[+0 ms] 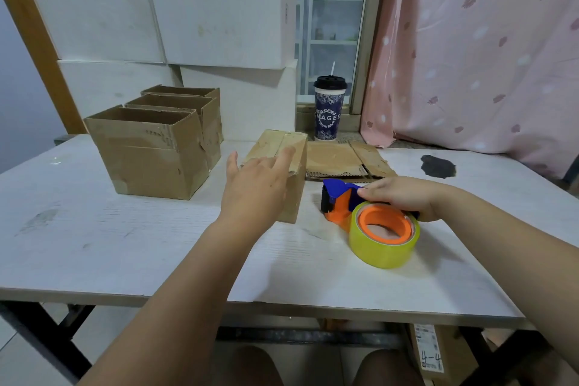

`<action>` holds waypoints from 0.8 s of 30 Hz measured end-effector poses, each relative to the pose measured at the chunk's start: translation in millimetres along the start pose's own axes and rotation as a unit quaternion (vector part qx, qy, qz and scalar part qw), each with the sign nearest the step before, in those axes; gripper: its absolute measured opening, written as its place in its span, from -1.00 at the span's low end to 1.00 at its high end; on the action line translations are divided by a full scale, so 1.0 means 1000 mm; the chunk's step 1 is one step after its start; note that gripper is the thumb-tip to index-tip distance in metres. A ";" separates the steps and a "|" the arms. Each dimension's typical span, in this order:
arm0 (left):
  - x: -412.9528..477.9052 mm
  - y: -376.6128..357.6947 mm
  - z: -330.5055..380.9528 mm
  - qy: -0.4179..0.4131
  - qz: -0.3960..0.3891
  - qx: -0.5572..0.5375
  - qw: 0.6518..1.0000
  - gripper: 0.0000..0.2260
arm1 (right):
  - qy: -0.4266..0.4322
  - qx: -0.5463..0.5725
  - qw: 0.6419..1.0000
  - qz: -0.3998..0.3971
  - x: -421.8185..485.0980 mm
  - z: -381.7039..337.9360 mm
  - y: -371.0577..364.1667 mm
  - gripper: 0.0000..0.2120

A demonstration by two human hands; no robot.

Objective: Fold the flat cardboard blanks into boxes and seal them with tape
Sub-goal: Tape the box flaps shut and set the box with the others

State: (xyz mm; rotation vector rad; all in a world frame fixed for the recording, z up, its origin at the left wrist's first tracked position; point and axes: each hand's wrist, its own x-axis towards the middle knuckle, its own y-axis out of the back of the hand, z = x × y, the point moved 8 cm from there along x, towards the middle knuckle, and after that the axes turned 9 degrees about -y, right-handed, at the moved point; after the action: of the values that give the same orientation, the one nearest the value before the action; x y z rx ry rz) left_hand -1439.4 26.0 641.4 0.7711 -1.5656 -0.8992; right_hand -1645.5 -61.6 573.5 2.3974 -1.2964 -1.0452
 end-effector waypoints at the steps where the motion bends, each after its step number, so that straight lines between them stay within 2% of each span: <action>1: 0.000 -0.001 -0.001 0.003 0.003 0.004 1.000 -0.56 | 0.008 -0.015 1.000 0.015 0.000 -0.001 0.002 -0.69; 6: 0.002 -0.007 -0.005 0.012 0.014 0.018 1.000 -0.65 | 0.026 -0.101 0.993 0.062 -0.007 -0.008 0.003 -0.74; 9: 0.004 -0.009 -0.008 0.021 0.017 0.020 0.999 -0.68 | 0.109 -0.171 0.961 0.186 -0.016 -0.033 0.008 -0.77; 11: 0.004 -0.009 -0.009 0.023 0.024 0.018 0.999 -0.71 | 0.189 -0.161 0.925 0.289 -0.030 -0.057 0.008 -0.76; 13: 0.004 -0.007 -0.011 0.030 0.030 0.011 0.999 -0.72 | 0.236 -0.142 0.899 0.342 -0.044 -0.077 0.000 -0.78; 15: 0.004 -0.007 -0.013 0.036 0.032 0.003 0.999 -0.73 | 0.267 -0.123 0.891 0.345 -0.050 -0.091 -0.014 -0.75; 17: 0.004 -0.005 -0.013 0.044 0.037 -0.004 0.998 -0.76 | 0.281 -0.075 0.902 0.319 -0.049 -0.098 -0.031 -0.67; 20: 0.004 -0.004 -0.013 0.057 0.043 -0.016 0.997 -0.80 | 0.257 0.057 0.932 0.249 -0.036 -0.095 -0.059 -0.56; 24: 0.004 -0.004 -0.012 0.069 0.045 -0.023 0.996 -0.81 | 0.225 0.194 0.926 0.233 -0.027 -0.083 -0.082 -0.48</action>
State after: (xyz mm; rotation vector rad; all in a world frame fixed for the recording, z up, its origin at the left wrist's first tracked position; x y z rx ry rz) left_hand -1428.5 19.1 641.1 0.7095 -1.4423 -0.7967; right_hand -1546.5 -3.5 605.6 2.1972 -1.8718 -0.0995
